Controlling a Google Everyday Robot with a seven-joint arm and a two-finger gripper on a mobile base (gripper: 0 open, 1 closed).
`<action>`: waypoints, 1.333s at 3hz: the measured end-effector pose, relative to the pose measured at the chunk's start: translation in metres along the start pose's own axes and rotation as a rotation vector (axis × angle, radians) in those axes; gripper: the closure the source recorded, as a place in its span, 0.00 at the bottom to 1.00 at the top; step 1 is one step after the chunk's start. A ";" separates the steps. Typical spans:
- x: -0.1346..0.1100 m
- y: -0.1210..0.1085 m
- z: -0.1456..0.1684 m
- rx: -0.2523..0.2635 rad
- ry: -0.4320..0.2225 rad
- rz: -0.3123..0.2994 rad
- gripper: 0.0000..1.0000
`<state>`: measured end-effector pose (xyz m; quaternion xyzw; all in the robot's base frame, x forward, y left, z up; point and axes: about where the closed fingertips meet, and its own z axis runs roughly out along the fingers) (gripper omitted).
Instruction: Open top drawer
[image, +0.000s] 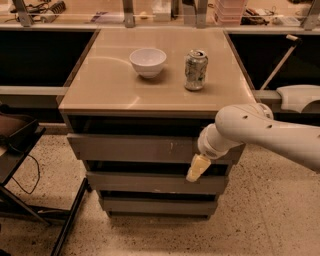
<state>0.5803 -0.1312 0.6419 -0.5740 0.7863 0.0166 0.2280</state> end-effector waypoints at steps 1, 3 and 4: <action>0.000 0.000 0.000 0.000 0.000 0.000 0.19; 0.000 0.000 0.000 0.000 0.000 0.000 0.65; -0.003 -0.002 -0.006 0.000 0.000 0.000 0.89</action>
Offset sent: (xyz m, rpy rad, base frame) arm 0.0000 0.0000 0.0000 0.0000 0.0000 0.0000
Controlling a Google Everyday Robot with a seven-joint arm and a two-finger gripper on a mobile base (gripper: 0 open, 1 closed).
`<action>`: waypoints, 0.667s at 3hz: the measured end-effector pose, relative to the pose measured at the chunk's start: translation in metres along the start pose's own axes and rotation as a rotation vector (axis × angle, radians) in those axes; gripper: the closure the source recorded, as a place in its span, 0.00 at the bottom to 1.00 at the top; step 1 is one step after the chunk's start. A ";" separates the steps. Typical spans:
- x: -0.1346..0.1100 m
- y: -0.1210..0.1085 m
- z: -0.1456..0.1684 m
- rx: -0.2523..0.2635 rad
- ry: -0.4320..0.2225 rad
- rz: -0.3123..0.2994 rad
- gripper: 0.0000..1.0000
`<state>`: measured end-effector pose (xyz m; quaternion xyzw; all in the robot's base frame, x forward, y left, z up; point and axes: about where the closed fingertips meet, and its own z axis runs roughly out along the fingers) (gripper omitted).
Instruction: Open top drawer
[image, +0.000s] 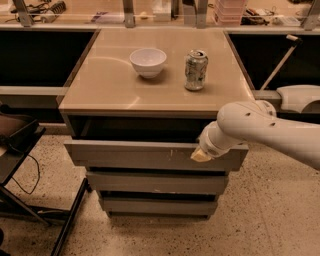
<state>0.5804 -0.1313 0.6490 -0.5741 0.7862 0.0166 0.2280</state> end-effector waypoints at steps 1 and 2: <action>-0.001 -0.001 -0.002 0.000 0.000 0.000 1.00; 0.004 0.014 -0.008 0.029 0.013 -0.012 1.00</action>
Offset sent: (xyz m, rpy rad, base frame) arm -0.2529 -0.0104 0.0212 -0.3400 -0.3823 -0.0429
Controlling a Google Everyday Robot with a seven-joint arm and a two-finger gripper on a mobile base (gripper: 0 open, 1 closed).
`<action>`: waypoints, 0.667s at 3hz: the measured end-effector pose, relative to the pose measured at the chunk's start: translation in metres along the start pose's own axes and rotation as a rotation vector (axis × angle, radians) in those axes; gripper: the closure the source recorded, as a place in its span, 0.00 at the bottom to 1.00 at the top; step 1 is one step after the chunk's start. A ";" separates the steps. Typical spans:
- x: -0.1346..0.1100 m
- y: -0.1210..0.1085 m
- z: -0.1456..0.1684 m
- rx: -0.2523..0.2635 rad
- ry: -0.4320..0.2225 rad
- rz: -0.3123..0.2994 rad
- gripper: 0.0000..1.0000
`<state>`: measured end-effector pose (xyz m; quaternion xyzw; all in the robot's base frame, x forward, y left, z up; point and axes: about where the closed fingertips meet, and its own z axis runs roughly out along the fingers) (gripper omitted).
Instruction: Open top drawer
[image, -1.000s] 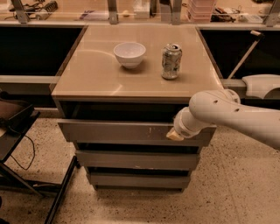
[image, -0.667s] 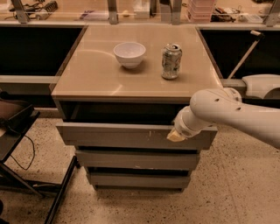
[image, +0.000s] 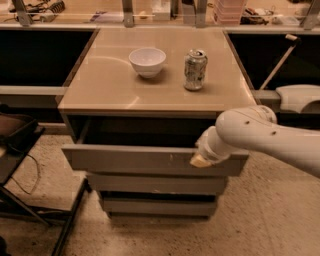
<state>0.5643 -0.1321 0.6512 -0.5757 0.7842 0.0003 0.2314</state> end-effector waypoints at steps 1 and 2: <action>0.000 0.000 0.000 0.000 0.000 0.000 1.00; 0.005 0.022 -0.008 0.031 0.010 -0.001 1.00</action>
Offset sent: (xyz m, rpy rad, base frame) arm -0.3414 0.0059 0.0012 -0.2331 -0.3548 -0.1854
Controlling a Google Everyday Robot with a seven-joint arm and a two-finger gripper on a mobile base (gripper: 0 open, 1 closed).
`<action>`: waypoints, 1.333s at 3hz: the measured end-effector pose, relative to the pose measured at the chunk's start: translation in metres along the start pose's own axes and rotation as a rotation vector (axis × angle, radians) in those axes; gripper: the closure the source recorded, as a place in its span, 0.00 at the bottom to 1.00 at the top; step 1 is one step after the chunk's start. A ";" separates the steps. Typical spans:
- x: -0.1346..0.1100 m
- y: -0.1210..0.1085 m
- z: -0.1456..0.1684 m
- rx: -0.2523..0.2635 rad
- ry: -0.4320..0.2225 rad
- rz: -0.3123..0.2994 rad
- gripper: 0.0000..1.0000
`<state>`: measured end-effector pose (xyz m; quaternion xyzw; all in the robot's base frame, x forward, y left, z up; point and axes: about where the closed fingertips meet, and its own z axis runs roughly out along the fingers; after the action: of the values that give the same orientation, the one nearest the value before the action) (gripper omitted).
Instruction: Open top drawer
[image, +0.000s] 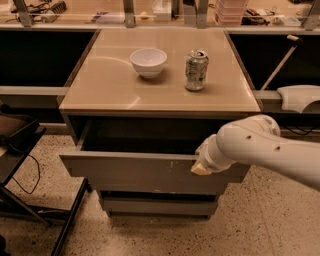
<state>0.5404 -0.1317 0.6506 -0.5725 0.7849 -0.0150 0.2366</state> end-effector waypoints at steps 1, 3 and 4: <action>0.001 0.007 -0.006 0.023 0.000 -0.001 1.00; 0.010 0.035 -0.027 0.077 0.012 0.009 1.00; 0.012 0.057 -0.055 0.164 0.005 0.008 1.00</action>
Offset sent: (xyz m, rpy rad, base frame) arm -0.3715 -0.0184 0.0312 -0.2315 -0.2453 -0.2818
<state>0.4653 -0.1365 0.6782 -0.5480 0.7839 -0.0798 0.2808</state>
